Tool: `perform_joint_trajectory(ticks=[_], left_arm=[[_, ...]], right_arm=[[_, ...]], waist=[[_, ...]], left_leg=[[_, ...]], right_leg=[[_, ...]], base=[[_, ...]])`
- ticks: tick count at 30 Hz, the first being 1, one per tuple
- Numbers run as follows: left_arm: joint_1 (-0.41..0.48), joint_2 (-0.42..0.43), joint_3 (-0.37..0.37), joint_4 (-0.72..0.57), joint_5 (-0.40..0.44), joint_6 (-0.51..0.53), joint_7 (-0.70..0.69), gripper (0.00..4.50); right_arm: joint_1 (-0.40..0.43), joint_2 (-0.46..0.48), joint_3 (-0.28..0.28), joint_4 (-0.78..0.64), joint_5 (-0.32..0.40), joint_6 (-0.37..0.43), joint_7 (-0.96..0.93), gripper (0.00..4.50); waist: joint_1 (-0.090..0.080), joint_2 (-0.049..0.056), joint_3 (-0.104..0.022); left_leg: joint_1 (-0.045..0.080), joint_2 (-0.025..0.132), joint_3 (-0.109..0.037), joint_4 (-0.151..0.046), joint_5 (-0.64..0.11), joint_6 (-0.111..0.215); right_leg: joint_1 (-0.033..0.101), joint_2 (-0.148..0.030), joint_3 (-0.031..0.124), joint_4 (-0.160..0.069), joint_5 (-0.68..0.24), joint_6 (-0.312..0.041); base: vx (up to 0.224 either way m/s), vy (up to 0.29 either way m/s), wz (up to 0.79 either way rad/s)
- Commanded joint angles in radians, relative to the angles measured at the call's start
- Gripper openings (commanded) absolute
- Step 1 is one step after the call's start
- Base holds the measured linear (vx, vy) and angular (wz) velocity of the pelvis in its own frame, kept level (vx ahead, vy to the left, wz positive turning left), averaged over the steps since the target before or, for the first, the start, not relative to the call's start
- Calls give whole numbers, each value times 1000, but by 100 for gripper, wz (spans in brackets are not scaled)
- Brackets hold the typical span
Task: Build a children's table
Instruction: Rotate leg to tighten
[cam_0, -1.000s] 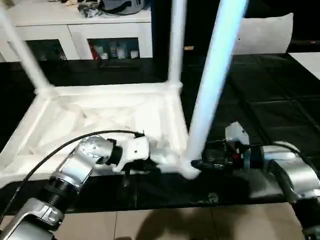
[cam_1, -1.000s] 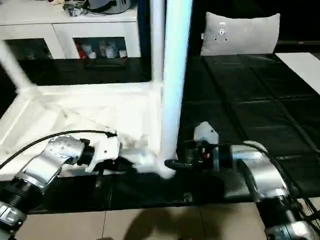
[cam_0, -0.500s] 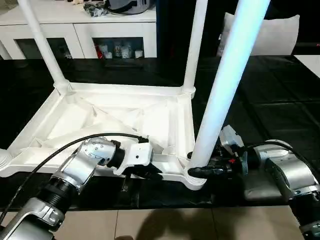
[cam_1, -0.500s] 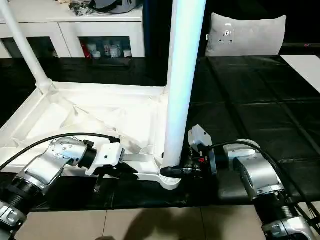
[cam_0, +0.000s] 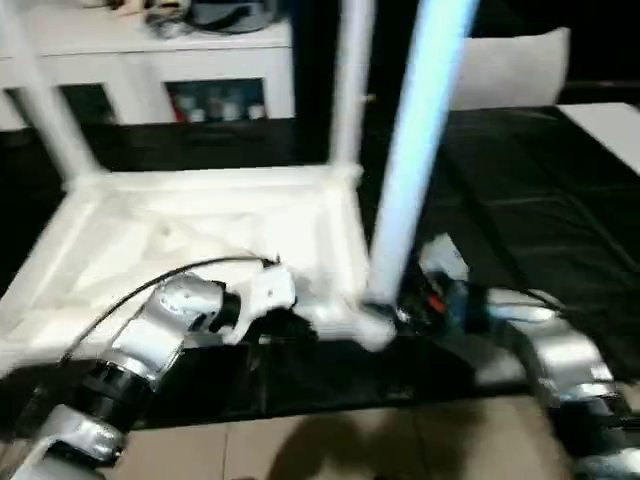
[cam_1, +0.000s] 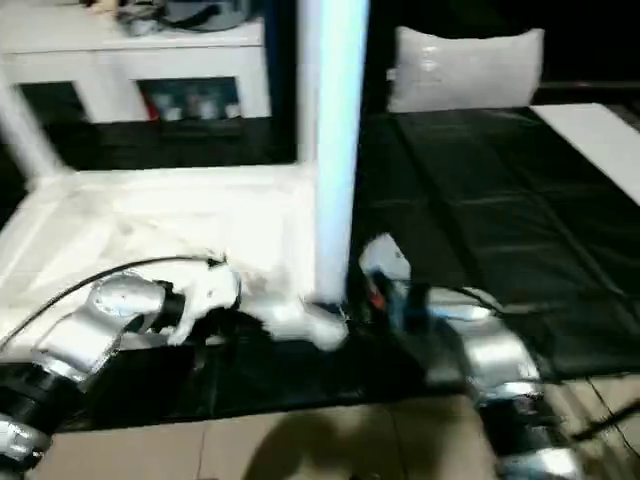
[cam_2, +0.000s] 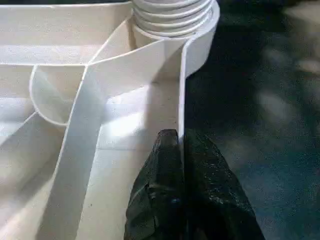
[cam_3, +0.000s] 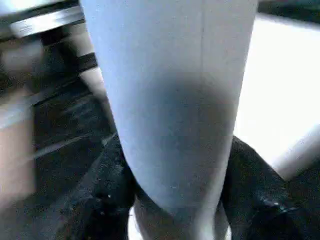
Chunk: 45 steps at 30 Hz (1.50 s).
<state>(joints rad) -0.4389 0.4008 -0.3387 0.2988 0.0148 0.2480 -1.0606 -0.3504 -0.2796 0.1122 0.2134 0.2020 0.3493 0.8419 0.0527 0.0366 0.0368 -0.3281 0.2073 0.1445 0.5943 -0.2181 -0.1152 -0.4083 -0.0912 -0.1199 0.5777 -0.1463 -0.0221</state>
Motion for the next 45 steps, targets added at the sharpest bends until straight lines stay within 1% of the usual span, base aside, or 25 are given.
perform_joint_trajectory(ticks=[1, 2, 3, 4, 5, 6, 7, 8, 9, 11, 14, 16, 19, 20, 21, 25, 27, 31, 35, 36, 38, 41, 42, 43, 45], left_arm=[[-17, -75, -28, -82, -36, 16, 34, 0], [-26, -100, -24, -73, -27, 30, 72, 0], [-56, -167, -11, -39, -4, 66, 171, 0], [-65, -188, -8, -28, 3, 76, 201, 0], [-73, -204, -11, -23, 13, 84, 222, 0], [-83, -224, -16, -15, 24, 92, 245, 0], [-100, -256, -29, -7, 43, 114, 283, 0], [-109, -268, -37, 3, 58, 111, 301, 0], [-114, -276, -41, 5, 70, 113, 313, 0], [-119, -274, -45, 16, 87, 106, 317, 0], [-115, -260, -38, 17, 97, 109, 321, 0], [-110, -227, -32, 30, 108, 89, 320, 0], [-105, -185, -26, 52, 116, 39, 299, 0], [-104, -163, -17, 63, 114, 25, 282, 0], [-104, -163, -17, 63, 114, 25, 282, 0], [-101, -108, -15, 85, 108, -38, 214, 0], [-96, -70, -27, 102, 87, -112, 140, 0], [-88, -20, -54, 115, 72, -192, 40, 0], [-86, 36, -96, 109, 60, -290, -106, 0], [-86, 36, -96, 109, 60, -290, -106, 0], [-88, 46, -103, 113, 46, -322, -149, 0], [-91, 63, -117, 98, 18, -353, -233, 0], [-94, 66, -123, 94, 15, -357, -249, 0], [-97, 67, -126, 94, 13, -363, -261, 0], [-100, 68, -135, 78, 4, -363, -290, 0]], right_arm=[[-9, 44, 27, 67, -48, 67, -144, 199], [-12, 68, 20, 79, -57, 66, -190, 198], [-34, 128, -5, 134, -79, 37, -320, 197], [-42, 146, -13, 153, -86, 27, -361, 197], [-50, 161, -20, 169, -89, 25, -393, 197], [-62, 180, -27, 190, -88, 14, -423, 197], [-81, 221, -48, 214, -75, 4, -463, 197], [-88, 239, -53, 221, -68, -10, -471, 197], [-91, 249, -54, 222, -79, -25, -483, 232], [-88, 258, -49, 219, -91, -47, -478, 266], [-76, 259, -58, 202, -86, -62, -478, 289], [-60, 234, -68, 193, -75, -107, -442, 310], [-36, 186, -80, 166, -60, -152, -374, 330], [-10, 139, -73, 135, -50, -186, -296, 342], [-10, 139, -73, 135, -50, -186, -296, 342], [31, 27, -81, 86, -19, -193, -146, 386], [47, -37, -94, 47, 25, -187, -43, 407], [55, -118, -91, 18, 62, -192, 100, 407], [40, -212, -53, 29, 84, -201, 285, 407], [40, -212, -53, 29, 84, -201, 285, 391], [34, -233, -37, 23, 101, -185, 343, 391], [28, -267, 15, -1, 115, -143, 458, 356], [25, -272, 31, -1, 111, -133, 478, 356], [22, -275, 42, 2, 109, -129, 491, 348], [12, -269, 62, 11, 110, -123, 515, 336]], waist=[[1, -4, -48], [-6, -4, -48], [-7, -4, -49], [-14, 0, -48], [-16, -1, -50], [-16, -2, -51], [-16, 4, -50], [-16, 3, -52], [-15, 2, -52], [-11, 3, -56], [-9, 4, -57], [-8, 4, -57], [-4, 3, -57], [-1, 5, -56], [0, 3, -56], [10, 2, -55], [12, 2, -55], [15, 2, -55], [28, 1, -56], [35, 2, -56], [42, 2, -57], [50, 3, -58], [50, -11, -58], [55, -5, -57], [61, -8, -58]], left_leg=[[-21, -2, 6, -80, -228, 11], [-17, -3, 8, -76, -241, 21], [-17, -5, 8, -75, -241, 26], [-20, -3, 9, -76, -239, 29], [-15, -6, 9, -73, -242, 29], [-19, -6, 9, -74, -240, 37], [-19, -4, 8, -74, -239, 38], [-19, -3, 8, -74, -235, 41], [-20, -4, 8, -74, -230, 44], [-25, 0, 7, -76, -202, 52], [-27, 3, 7, -77, -180, 58], [-26, 4, 8, -78, -175, 59], [-26, 3, 9, -77, -189, 71], [-27, 5, 9, -77, -183, 73], [-27, 5, 10, -78, -185, 75], [-27, 5, 11, -76, -182, 89], [-25, 4, 11, -76, -180, 95], [-26, 7, 10, -76, -180, 103], [-23, 13, 12, -74, -170, 107], [-21, 15, 14, -74, -167, 106], [-20, 16, 14, -75, -168, 101], [-21, 19, 14, -74, -162, 104], [-22, 20, 16, -74, -156, 107], [-22, 19, 15, -74, -154, 104], [-20, 20, 16, -74, -148, 96]], right_leg=[[63, -47, 30, -93, -549, -53], [57, -46, 30, -100, -556, -49], [57, -47, 30, -100, -553, -50], [54, -44, 30, -100, -534, -62], [52, -43, 27, -102, -540, -60], [56, -44, 28, -102, -534, -57], [55, -46, 29, -101, -529, -59], [54, -45, 30, -100, -507, -64], [55, -44, 30, -100, -497, -66], [61, -45, 35, -89, -427, -86], [64, -46, 39, -80, -372, -111], [66, -46, 41, -76, -347, -126], [68, -46, 41, -79, -347, -126], [68, -47, 42, -77, -340, -131], [69, -47, 42, -77, -340, -129], [70, -46, 43, -78, -352, -127], [69, -46, 43, -79, -355, -128], [69, -47, 42, -76, -351, -141], [67, -48, 45, -69, -324, -166], [65, -49, 47, -69, -322, -170], [66, -49, 46, -67, -322, -173], [67, -48, 47, -62, -303, -181], [68, -49, 48, -63, -298, -181], [67, -50, 48, -61, -309, -182], [66, -53, 49, -63, -330, -175]], base=[[0, 0, 0], [0, 0, 0], [0, 0, 0], [0, 0, 0], [0, 0, 0], [0, 0, 0], [0, 0, 0], [0, 0, 0], [0, 0, 0], [0, 0, 0], [0, 0, 0], [0, 0, 0], [0, 0, 0], [0, 0, 0], [0, 0, 0], [0, 0, 0], [0, 0, 0], [0, 0, 0], [0, 0, 0], [0, 0, 0], [0, 0, 0], [0, 0, 0], [0, 0, 0], [0, 0, 0], [0, 0, 0]])
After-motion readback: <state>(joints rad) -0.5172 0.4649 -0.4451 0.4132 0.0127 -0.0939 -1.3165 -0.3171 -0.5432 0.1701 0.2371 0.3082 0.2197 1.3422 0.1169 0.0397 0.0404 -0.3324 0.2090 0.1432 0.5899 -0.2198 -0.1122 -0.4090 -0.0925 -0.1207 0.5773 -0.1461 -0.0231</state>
